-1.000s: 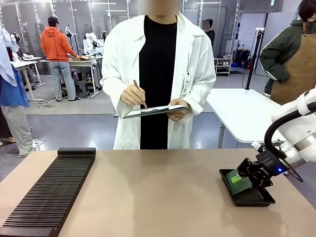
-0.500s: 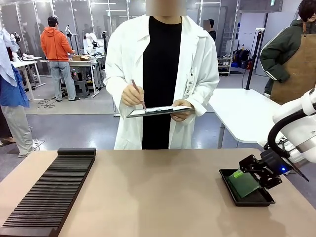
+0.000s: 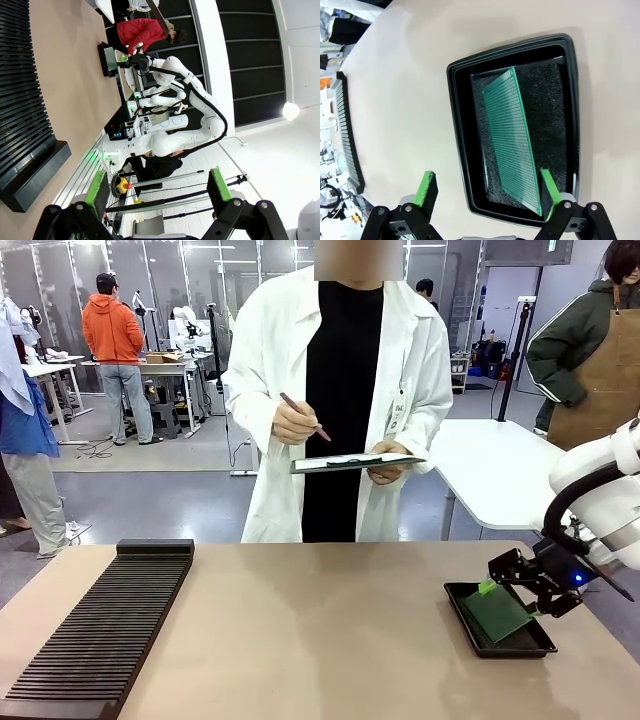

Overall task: Inspect the PCB.
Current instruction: Place the Blank PCB in the ESD tray.

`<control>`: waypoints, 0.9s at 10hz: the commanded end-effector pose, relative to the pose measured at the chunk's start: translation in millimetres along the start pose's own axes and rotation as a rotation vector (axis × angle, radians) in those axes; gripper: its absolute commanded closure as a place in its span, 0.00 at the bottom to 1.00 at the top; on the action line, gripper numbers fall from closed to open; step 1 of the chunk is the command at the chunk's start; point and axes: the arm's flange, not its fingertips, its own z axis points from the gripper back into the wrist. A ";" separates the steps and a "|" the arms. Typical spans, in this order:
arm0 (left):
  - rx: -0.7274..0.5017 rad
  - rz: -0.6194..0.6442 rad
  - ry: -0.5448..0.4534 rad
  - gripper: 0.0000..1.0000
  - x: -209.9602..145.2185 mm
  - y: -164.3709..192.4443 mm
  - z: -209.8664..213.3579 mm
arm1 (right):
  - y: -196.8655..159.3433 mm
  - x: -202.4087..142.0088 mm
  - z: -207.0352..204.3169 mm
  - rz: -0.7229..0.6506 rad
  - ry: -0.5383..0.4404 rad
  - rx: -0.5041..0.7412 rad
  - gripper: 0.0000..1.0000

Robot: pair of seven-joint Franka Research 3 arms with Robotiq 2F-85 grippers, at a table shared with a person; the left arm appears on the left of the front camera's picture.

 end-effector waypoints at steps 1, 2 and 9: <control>0.007 0.006 0.002 0.00 1.2 -4.8 -1.0 | 13.4 -7.1 5.1 -0.034 -0.017 -0.083 0.00; 0.007 0.006 0.002 0.00 1.2 -4.8 -1.0 | 16.4 -7.2 9.3 -0.036 -0.030 -0.116 0.00; 0.007 0.006 0.002 0.00 1.2 -4.8 -1.0 | 16.0 -1.3 17.0 -0.014 -0.043 -0.099 0.00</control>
